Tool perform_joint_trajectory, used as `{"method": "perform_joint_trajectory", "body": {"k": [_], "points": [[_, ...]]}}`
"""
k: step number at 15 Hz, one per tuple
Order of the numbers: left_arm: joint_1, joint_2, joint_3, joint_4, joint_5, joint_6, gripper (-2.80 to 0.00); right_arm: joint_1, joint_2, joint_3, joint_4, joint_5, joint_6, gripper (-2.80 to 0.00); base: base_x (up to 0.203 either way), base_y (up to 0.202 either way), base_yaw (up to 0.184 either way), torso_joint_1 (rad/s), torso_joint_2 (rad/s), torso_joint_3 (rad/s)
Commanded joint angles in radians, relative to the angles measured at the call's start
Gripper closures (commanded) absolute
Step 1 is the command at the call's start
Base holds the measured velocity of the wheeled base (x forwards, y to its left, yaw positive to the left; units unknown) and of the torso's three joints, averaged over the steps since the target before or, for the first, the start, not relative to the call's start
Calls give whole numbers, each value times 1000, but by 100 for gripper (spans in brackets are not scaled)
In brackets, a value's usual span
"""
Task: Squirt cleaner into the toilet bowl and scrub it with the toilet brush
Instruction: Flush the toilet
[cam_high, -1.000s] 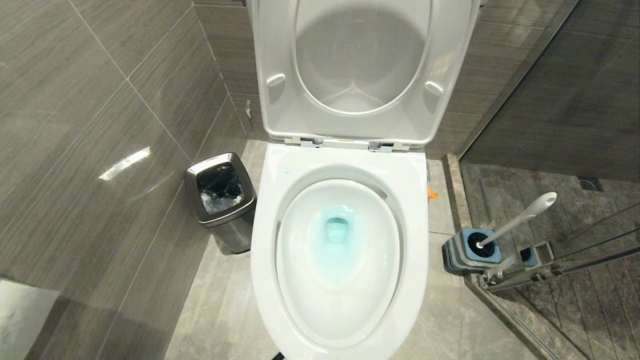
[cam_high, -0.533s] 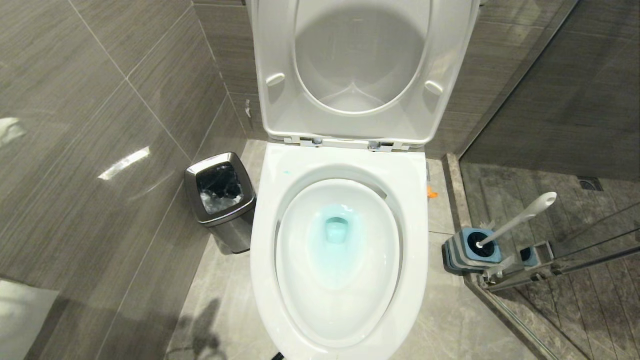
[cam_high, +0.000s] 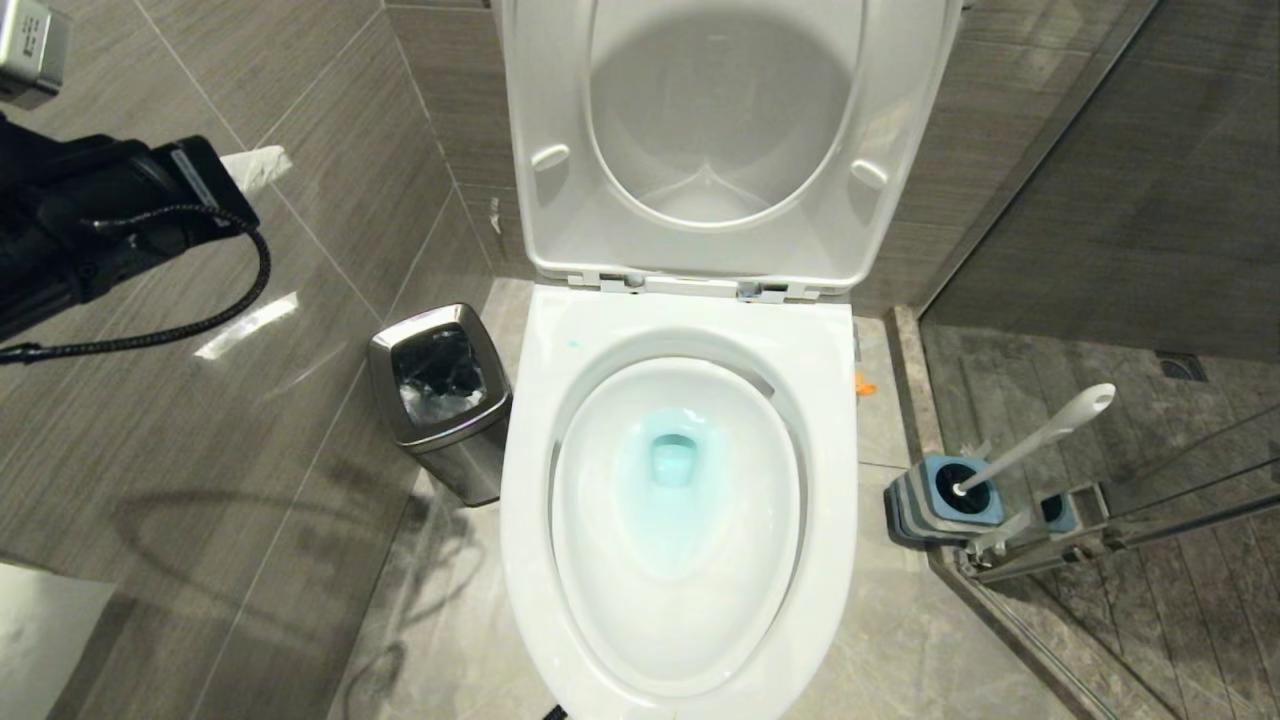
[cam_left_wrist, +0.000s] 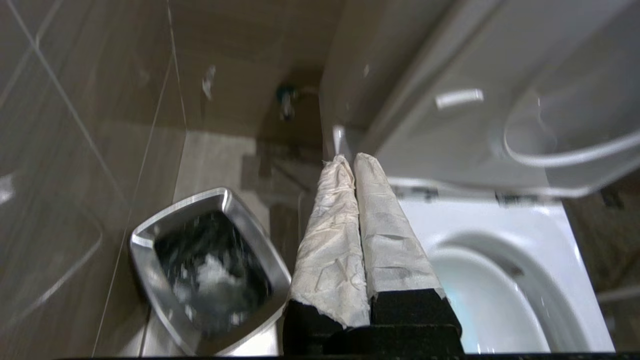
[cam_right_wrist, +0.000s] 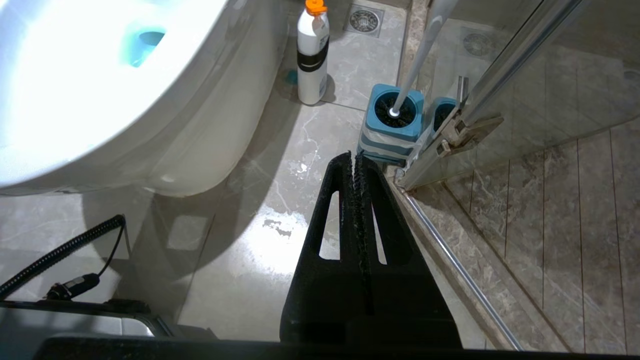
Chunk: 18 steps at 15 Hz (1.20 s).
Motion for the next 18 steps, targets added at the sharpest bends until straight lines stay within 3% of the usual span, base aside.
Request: {"method": "perform_joint_trajectory", "body": {"k": [1, 6, 8, 11, 15, 18], "points": [[20, 159, -149, -8, 2, -35, 0, 0, 1, 1, 0, 0, -1, 0, 0, 0, 0, 0, 0, 0], [-17, 439, -641, 5, 50, -162, 0, 0, 1, 0, 0, 0, -1, 0, 0, 0, 0, 0, 0, 0], [-52, 494, -679, -79, 59, -200, 0, 0, 1, 1, 0, 0, -1, 0, 0, 0, 0, 0, 0, 0], [-94, 540, -685, -253, 60, -197, 0, 0, 1, 1, 0, 0, -1, 0, 0, 0, 0, 0, 0, 0], [-121, 576, -768, -383, 60, -201, 0, 0, 1, 1, 0, 0, -1, 0, 0, 0, 0, 0, 0, 0], [-106, 539, -767, -393, 51, -208, 0, 0, 1, 0, 0, 0, -1, 0, 0, 0, 0, 0, 0, 0]]}}
